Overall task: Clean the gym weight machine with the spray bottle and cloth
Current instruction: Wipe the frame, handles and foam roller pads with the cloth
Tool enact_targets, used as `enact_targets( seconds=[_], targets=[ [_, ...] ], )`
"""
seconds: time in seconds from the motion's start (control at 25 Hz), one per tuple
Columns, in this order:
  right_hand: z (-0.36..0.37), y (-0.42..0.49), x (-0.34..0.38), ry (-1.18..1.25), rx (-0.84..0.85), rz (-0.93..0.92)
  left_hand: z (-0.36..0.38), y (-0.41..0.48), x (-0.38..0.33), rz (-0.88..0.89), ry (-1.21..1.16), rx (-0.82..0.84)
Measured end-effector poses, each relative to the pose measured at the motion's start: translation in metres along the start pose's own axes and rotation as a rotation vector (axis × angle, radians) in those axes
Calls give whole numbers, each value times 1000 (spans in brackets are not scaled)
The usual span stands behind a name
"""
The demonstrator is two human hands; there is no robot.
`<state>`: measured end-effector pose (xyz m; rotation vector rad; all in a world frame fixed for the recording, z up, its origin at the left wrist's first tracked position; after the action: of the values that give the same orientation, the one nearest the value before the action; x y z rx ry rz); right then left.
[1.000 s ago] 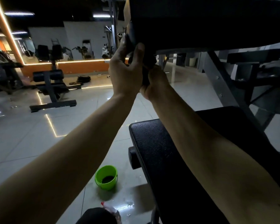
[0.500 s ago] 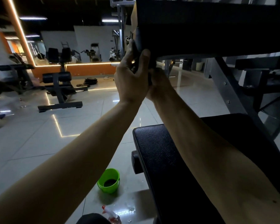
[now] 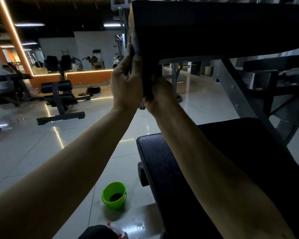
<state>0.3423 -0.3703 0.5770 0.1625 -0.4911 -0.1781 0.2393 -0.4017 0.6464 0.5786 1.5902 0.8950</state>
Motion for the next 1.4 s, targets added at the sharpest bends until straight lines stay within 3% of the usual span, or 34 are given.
enact_targets(
  seconds=[0.08, 0.24, 0.32, 0.48, 0.56, 0.68, 0.76, 0.84, 0.96, 1.08, 1.16, 1.32, 1.4],
  targets=[
    [-19, -5, 35, -5, -100, -70, -1, 1, -1, -3, 3, -13],
    [-53, -3, 90, 278, -229, -179, 1, 3, -1, -6, 22, 10],
    [-52, 9, 65, 123, -262, -117, -1, 3, 0, -7, 27, 17],
    [8, 3, -19, 54, 58, 42, -5, 3, 0, -14, 14, 8],
    [12, -2, -9, 9, 79, 39, -7, 3, 0, -18, 27, -16],
    [-27, -3, 61, 30, -97, -148, -6, 2, -3, -1, 23, -22],
    [-50, -13, 110, 152, -193, -362, -4, 1, -5, 1, 31, -26],
    [-48, -32, 129, 82, -227, -619, -3, 0, -6, -1, 32, -19],
    [12, -59, 93, -215, 0, -884, -4, -1, -2, -26, 11, -22],
    [39, -62, 55, -360, 181, -851, -8, -3, 3, -79, -49, -38],
    [26, -54, 72, -308, 126, -811, -9, -5, 2, -103, -29, -45],
    [-30, -47, 120, -95, -221, -731, -6, -6, -1, -117, -16, -41],
    [-36, -45, 114, -75, -288, -656, -6, -10, 1, -156, -4, -37]
  ],
)
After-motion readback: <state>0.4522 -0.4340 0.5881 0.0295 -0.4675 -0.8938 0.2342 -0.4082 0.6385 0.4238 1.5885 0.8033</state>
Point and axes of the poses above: each hand's wrist, its own y-axis towards the middle knuckle, its own z-axis out of the palm, x = y × z, the point moved 10 cm from there along y, towards the middle knuckle, and after that the axes turned 13 degrees about y, right-handed, at the moved point
